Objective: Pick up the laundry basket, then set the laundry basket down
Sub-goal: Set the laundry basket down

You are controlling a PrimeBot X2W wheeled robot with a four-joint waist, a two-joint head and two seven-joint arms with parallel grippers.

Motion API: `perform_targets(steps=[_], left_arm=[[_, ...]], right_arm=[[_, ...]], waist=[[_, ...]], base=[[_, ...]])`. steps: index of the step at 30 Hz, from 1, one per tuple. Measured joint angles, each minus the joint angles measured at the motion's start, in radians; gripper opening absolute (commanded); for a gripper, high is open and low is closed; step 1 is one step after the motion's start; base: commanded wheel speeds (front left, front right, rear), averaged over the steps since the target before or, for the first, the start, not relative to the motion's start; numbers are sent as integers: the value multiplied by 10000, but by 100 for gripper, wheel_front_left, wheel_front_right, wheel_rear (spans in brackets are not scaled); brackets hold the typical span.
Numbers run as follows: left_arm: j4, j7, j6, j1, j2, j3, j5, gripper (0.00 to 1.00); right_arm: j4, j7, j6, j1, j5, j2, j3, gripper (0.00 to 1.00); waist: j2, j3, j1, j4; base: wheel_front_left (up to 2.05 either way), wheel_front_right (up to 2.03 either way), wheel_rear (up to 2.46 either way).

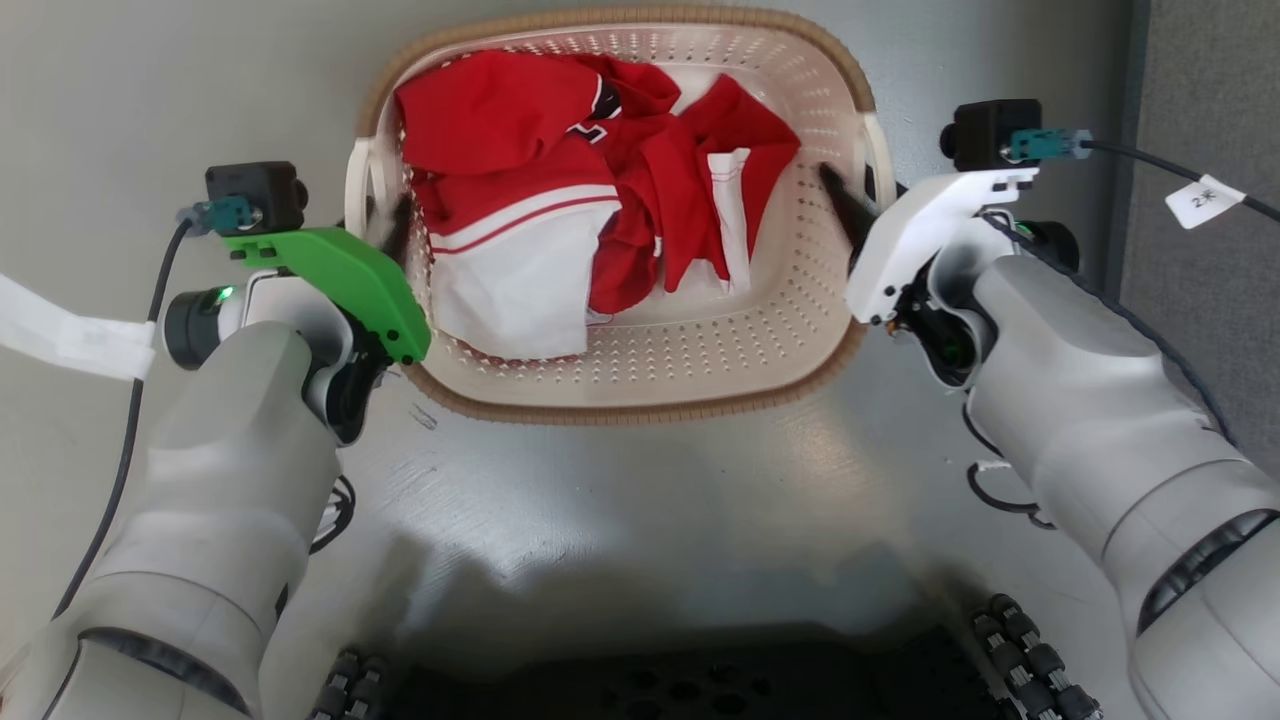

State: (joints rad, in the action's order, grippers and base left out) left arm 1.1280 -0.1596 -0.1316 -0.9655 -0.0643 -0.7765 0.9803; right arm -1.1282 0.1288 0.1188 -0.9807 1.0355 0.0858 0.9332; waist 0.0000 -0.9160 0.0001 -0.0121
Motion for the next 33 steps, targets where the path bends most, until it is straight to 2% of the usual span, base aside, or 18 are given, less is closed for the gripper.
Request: perform_targets(steps=[17,33], left_arm=[[238,-104,0,-76,92,-75,130,100],[19,-738,0,1063,-52,-334,205,100]], right_arm=[[-290,295,44,-143,127,-163,54,100],[-94,842,44,680,320,-221,205,100]], waist=[[0,315,0,-19],[0,2003,-1,266]], base=[[0,0,0],[0,0,0]])
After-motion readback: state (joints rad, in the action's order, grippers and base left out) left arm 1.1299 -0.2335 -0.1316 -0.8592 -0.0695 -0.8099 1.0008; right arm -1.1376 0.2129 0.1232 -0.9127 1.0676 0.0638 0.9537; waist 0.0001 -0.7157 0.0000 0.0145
